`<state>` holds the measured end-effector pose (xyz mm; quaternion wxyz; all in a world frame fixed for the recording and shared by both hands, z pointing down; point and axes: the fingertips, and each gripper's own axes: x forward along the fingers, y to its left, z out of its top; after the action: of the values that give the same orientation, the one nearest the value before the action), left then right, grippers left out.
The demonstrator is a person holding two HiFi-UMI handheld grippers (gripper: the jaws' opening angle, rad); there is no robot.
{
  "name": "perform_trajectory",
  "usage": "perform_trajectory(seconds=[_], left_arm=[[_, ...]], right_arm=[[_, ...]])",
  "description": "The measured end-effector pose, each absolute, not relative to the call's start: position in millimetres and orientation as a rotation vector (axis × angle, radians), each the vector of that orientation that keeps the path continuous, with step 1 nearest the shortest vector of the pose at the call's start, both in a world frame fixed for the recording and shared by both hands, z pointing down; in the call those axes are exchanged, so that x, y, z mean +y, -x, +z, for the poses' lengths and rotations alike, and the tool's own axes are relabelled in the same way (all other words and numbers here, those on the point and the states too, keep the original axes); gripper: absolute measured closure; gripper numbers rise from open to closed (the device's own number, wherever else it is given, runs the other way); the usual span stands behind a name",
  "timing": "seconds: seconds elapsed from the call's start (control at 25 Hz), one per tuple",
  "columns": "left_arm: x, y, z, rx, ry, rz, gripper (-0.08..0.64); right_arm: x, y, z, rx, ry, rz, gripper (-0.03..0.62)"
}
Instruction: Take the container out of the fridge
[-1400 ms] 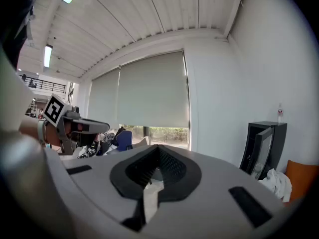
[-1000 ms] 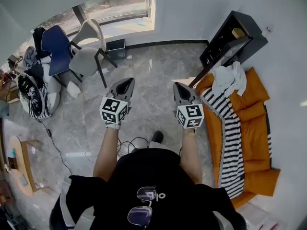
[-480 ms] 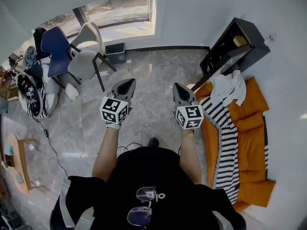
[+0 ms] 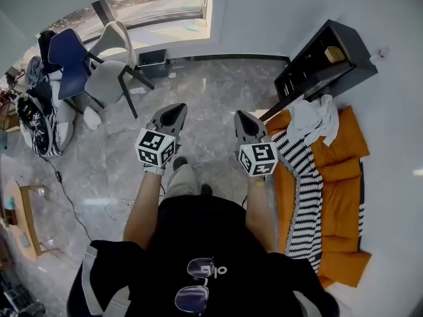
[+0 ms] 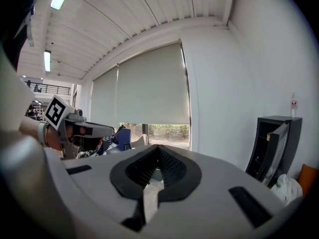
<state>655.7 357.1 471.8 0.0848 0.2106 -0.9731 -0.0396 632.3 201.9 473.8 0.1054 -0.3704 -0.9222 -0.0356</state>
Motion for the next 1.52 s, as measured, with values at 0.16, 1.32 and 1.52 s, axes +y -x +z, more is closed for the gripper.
perform_trajectory(seconds=[0.16, 1.32, 1.52], left_arm=[[358, -617, 485, -2.874, -0.65, -0.134, 0.561], [412, -218, 500, -2.712, -1.031, -0.077, 0.563], [425, -186, 497, -2.712, -1.072, -0.051, 0.561]], right_arm=[[197, -596, 486, -2.709, 1.046, -0.093, 0.586], [258, -226, 484, -2.785, 0.684, -0.074, 0.586], [275, -197, 482, -2.798, 0.67, -0.076, 0.586]])
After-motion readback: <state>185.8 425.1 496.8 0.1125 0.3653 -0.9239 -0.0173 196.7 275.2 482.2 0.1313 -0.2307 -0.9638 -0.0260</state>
